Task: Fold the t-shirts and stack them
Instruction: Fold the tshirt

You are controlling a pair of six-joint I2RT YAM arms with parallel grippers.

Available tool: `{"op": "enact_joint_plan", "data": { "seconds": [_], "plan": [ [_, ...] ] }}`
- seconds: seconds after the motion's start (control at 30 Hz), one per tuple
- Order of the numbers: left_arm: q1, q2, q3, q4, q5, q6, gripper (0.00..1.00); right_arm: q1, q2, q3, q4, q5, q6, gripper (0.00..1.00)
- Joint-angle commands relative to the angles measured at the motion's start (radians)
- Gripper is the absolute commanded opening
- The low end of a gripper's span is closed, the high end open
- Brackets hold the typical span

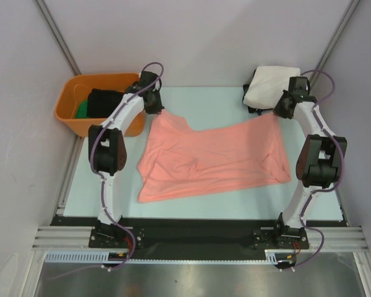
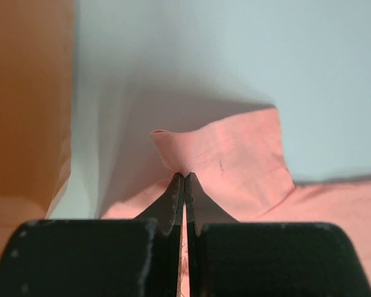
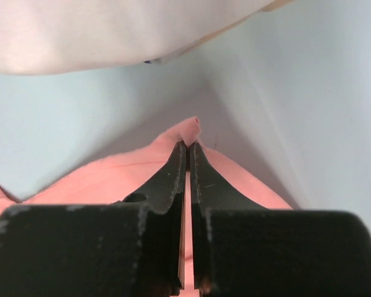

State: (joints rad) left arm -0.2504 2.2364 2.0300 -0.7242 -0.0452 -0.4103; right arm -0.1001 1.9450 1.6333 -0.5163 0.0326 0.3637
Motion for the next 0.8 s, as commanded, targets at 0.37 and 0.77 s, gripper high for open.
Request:
{"op": "enact_joint_plan", "data": {
  "seconds": [0.37, 0.77],
  "plan": [
    [-0.047, -0.547, -0.548, 0.144, -0.022, 0.008, 0.00, -0.092, -0.242, -0.321, 0.148, -0.122, -0.002, 0.00],
    [-0.159, -0.880, -0.959, 0.137, -0.153, -0.070, 0.00, -0.156, -0.342, -0.484, 0.179, -0.131, 0.044, 0.00]
  ]
}}
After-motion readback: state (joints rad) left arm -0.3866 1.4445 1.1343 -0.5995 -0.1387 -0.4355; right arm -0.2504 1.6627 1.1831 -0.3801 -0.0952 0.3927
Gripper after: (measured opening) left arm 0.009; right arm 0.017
